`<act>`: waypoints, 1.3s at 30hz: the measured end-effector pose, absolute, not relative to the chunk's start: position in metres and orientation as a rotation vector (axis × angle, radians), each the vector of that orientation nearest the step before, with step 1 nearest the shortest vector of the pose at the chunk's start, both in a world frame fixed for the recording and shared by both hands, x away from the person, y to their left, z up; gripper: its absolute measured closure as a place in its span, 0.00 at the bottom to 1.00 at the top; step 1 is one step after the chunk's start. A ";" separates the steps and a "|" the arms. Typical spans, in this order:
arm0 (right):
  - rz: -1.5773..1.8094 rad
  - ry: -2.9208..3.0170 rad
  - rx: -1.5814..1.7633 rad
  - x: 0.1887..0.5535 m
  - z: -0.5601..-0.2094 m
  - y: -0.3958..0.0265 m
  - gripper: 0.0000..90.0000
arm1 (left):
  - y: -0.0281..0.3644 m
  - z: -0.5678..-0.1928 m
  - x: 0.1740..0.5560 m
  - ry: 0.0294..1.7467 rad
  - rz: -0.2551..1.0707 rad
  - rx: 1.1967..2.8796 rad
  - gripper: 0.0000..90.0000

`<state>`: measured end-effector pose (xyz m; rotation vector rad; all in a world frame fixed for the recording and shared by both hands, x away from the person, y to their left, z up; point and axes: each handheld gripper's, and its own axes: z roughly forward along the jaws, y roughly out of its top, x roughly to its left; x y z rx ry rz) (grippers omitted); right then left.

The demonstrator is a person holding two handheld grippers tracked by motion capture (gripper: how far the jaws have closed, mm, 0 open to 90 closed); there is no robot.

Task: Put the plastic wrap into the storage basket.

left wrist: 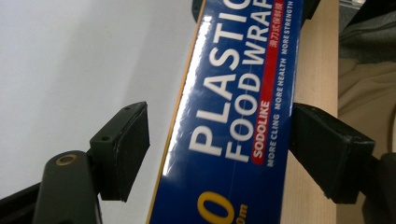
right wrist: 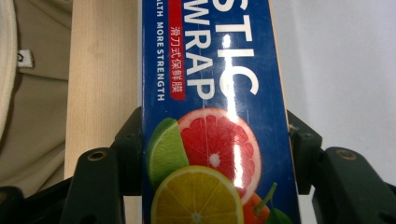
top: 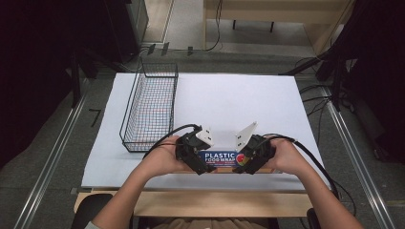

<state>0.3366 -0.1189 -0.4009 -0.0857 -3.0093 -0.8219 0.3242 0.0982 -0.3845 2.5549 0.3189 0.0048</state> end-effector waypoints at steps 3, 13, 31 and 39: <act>-0.811 -3.021 -0.088 0.335 -0.400 -0.116 0.46 | 0.094 -0.386 0.321 0.280 0.011 2.586 0.25; -0.838 -3.029 -0.054 0.333 -0.394 -0.108 0.46 | 0.088 -0.393 0.319 0.269 0.032 2.646 0.25; -0.795 -3.056 -0.032 0.328 -0.394 -0.096 0.46 | 0.084 -0.400 0.315 0.240 0.063 2.680 0.36; -0.786 -3.061 0.004 0.327 -0.396 -0.097 0.46 | 0.084 -0.401 0.311 0.213 0.070 2.679 0.43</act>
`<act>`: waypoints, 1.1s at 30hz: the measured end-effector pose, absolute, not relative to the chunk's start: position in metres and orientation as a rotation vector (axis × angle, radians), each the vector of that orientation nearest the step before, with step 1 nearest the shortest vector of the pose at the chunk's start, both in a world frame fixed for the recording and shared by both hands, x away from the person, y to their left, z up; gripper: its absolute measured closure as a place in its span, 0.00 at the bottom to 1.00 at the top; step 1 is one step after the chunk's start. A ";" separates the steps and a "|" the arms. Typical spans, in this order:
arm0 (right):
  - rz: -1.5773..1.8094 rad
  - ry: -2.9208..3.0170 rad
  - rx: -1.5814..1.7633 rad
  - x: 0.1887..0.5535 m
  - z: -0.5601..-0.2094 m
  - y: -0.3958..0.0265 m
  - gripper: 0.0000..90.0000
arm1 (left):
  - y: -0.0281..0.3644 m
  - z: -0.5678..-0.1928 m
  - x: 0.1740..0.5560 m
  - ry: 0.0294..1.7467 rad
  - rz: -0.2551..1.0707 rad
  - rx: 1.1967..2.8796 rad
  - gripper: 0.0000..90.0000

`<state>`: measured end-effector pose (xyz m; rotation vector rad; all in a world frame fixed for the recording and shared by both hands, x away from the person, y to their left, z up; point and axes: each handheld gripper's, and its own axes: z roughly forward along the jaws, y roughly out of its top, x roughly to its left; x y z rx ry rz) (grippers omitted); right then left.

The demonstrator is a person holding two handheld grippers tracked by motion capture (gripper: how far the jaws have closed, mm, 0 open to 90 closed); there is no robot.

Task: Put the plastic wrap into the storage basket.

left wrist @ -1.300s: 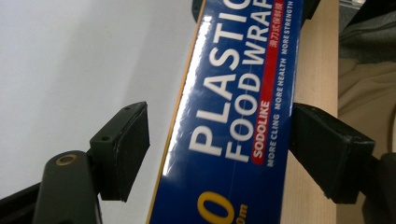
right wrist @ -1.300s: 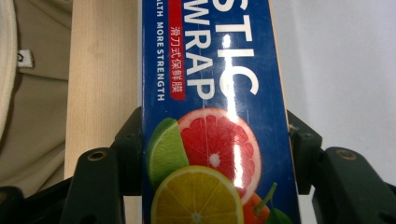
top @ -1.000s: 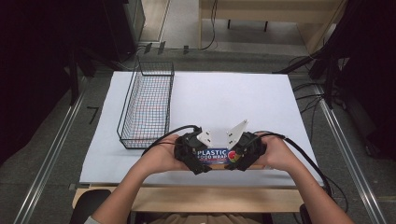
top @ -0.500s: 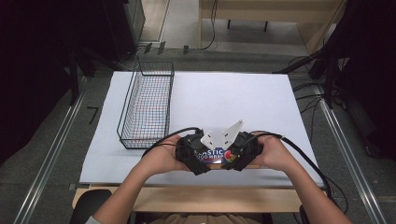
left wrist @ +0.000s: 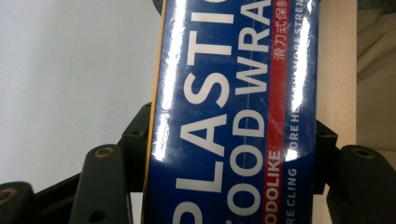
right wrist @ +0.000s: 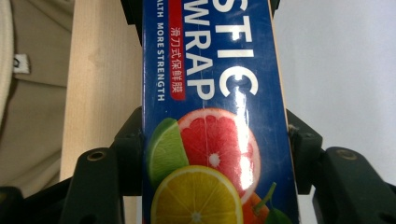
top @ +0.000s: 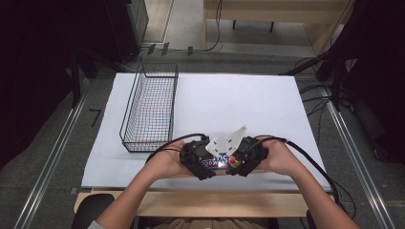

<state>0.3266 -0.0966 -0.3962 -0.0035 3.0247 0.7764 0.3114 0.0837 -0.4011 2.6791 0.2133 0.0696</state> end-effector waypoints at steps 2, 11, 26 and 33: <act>0.794 3.021 -0.020 0.328 -0.397 -0.097 0.45 | 0.084 -0.400 0.310 0.214 0.066 2.676 0.44; 0.818 3.033 -0.024 0.327 -0.399 -0.098 0.44 | 0.084 -0.399 0.309 0.219 0.052 2.687 0.45; 0.955 3.002 -0.016 0.328 -0.393 -0.111 0.31 | 0.089 -0.395 0.309 0.273 0.042 2.698 0.45; 1.001 2.975 0.027 0.331 -0.388 -0.124 0.29 | 0.093 -0.393 0.309 0.309 0.032 2.697 0.45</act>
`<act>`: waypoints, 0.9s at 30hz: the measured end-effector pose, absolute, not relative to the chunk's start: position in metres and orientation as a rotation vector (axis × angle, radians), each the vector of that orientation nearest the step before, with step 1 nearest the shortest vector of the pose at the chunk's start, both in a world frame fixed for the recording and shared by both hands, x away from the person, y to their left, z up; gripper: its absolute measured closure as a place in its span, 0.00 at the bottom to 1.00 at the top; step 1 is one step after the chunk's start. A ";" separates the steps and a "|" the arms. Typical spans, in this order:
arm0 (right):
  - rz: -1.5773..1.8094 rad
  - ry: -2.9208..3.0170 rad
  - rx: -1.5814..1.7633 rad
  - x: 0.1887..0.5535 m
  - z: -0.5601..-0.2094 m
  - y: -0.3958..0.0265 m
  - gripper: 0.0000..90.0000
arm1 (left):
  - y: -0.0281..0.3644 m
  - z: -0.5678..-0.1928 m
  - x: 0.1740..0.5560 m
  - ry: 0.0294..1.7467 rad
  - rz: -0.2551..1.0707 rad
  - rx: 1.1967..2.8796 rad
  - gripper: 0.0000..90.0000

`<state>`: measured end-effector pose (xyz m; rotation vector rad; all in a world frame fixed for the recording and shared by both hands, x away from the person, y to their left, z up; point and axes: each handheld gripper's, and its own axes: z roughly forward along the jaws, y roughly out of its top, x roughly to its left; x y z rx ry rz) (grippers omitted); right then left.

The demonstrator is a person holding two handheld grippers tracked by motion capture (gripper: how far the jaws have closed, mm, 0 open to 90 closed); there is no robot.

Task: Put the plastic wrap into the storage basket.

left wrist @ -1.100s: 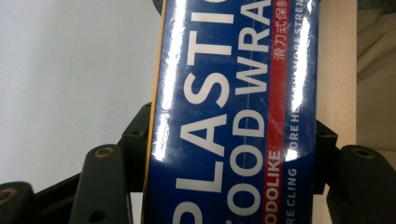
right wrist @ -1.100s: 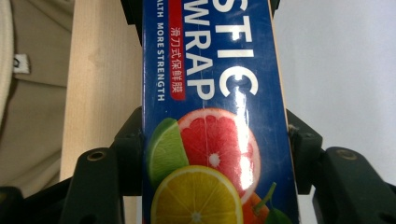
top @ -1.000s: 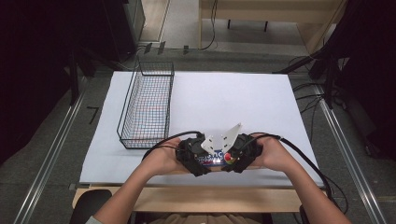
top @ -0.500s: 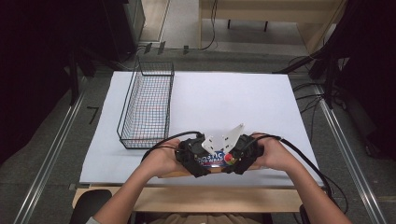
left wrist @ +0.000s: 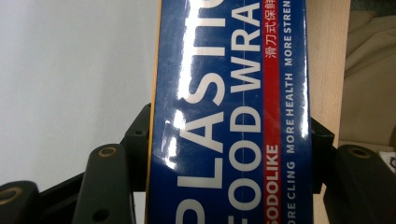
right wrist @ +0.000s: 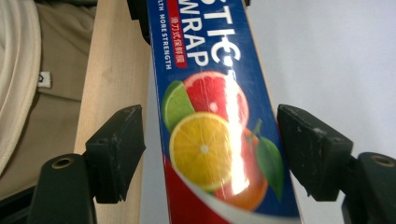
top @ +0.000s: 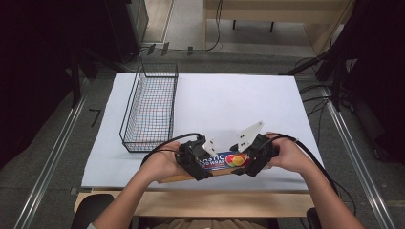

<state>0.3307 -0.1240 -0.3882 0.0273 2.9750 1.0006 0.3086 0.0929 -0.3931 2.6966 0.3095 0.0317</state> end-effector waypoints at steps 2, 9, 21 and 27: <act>1.012 2.958 0.034 0.332 -0.386 -0.128 0.29 | 0.095 -0.393 0.309 0.322 0.037 2.699 0.45; 1.055 2.916 0.097 0.336 -0.379 -0.144 0.28 | 0.102 -0.392 0.313 0.358 0.040 2.700 0.45; 1.102 2.821 0.208 0.337 -0.373 -0.169 0.26 | 0.121 -0.388 0.323 0.485 0.050 2.671 0.45; 1.115 2.822 0.204 0.333 -0.373 -0.176 0.24 | 0.130 -0.382 0.328 0.544 0.076 2.649 0.45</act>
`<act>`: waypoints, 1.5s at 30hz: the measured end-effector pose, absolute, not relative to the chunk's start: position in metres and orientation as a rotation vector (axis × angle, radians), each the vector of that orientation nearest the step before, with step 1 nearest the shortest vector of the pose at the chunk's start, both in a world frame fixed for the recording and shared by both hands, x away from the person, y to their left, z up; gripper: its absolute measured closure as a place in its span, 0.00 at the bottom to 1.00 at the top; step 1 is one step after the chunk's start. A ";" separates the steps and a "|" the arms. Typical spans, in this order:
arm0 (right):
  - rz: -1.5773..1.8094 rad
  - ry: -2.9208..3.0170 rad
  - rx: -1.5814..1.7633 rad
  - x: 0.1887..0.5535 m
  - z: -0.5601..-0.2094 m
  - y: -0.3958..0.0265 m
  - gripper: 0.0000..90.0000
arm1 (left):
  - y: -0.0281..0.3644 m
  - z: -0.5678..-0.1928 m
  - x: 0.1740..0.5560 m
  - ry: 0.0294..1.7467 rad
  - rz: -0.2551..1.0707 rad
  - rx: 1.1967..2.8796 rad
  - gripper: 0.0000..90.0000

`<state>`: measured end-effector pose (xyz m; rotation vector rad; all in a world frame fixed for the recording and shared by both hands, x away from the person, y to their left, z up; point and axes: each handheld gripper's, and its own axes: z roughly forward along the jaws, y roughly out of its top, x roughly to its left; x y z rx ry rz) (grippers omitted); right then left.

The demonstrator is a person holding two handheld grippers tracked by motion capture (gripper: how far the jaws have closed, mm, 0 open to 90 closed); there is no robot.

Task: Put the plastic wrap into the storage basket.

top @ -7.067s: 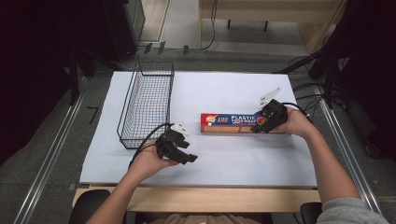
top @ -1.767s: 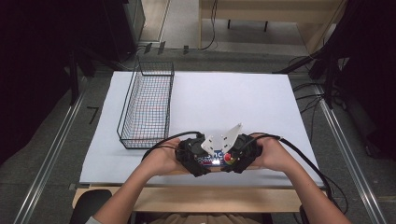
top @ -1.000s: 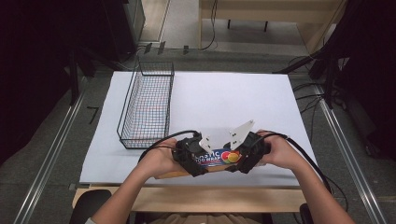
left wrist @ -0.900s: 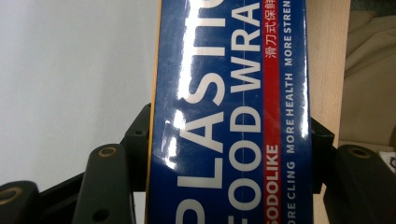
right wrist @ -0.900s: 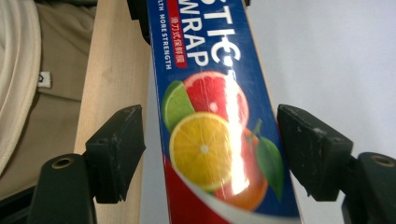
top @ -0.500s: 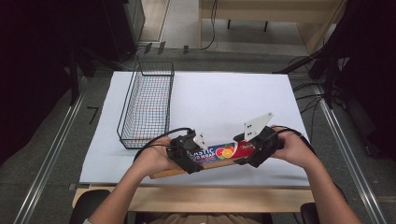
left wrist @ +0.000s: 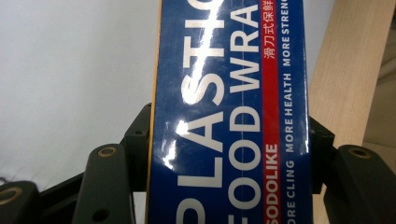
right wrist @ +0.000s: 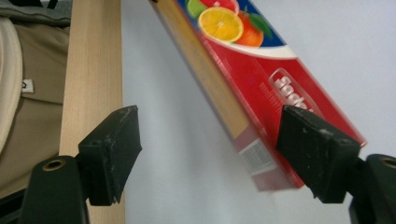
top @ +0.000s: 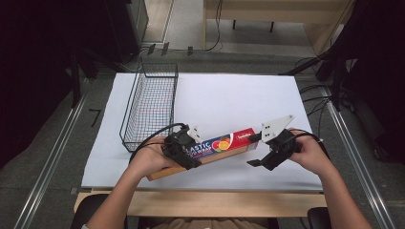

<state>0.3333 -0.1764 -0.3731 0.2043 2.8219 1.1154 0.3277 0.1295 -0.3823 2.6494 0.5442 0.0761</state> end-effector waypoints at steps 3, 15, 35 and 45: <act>1.107 2.796 0.222 0.331 -0.375 -0.178 0.24 | 0.133 -0.379 0.330 0.572 0.071 2.632 0.45; 1.104 2.770 0.280 0.329 -0.390 -0.182 0.24 | 0.150 -0.366 0.336 0.676 0.113 2.574 0.44; 1.010 2.699 0.564 0.344 -0.427 -0.173 0.24 | 0.174 -0.344 0.342 0.812 0.168 2.490 0.44; 0.929 2.735 0.577 0.344 -0.439 -0.165 0.24 | 0.193 -0.336 0.351 0.889 0.170 2.434 0.44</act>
